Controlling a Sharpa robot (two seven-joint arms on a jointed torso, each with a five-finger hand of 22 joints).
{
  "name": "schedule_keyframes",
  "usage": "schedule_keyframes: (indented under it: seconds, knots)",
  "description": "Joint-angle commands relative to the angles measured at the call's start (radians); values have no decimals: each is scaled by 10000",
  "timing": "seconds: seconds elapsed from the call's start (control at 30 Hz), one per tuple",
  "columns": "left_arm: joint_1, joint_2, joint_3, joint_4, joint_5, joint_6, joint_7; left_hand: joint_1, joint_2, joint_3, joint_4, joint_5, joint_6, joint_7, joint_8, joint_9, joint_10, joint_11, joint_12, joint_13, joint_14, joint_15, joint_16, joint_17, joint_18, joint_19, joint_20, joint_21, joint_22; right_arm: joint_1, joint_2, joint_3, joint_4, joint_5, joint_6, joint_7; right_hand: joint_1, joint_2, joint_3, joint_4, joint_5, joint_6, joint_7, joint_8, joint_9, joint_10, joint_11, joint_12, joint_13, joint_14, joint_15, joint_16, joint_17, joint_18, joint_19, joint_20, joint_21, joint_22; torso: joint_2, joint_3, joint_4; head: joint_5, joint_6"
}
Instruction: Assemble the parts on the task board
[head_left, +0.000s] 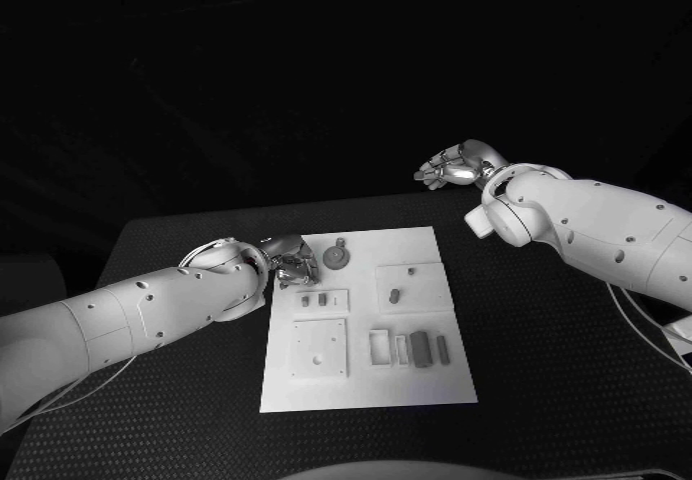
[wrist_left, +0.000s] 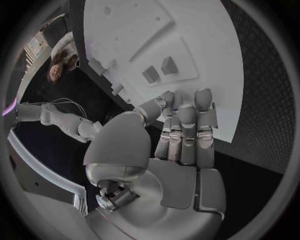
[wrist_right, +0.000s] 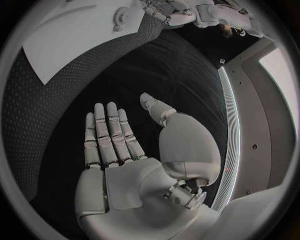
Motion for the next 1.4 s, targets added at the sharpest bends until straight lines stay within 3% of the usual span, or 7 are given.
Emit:
schedule_keyframes:
  seconds: [0.03, 1.4]
  knots:
    - [2, -4, 4, 50, 321, 354, -2, -4, 73, 25, 8, 19, 74, 5, 119, 112, 68, 20, 14, 19, -4, -52, 53, 16, 710, 7, -74, 42, 228, -3, -2, 2, 10, -15, 130, 122, -43, -18, -45, 0, -19, -63, 228, 66, -13, -41, 41, 61, -15, -55, 15, -40, 9, -144, 18, -42, -50, 14, 1, 2, 0, -3, -6]
    - [1, 227, 0, -199, 168, 298, -34, -13, 57, 29, -2, 20, 54, 6, 128, 143, 67, 15, 6, 56, -13, -58, 64, 20, 705, 4, -86, 44, 228, -3, 11, 2, 13, -10, 150, 128, -50, -16, -46, 6, -19, -64, 228, 75, -25, -41, 41, 72, -32, -58, 17, -48, 17, -145, 28, -42, -89, 49, 3, 8, -7, -16, -4]
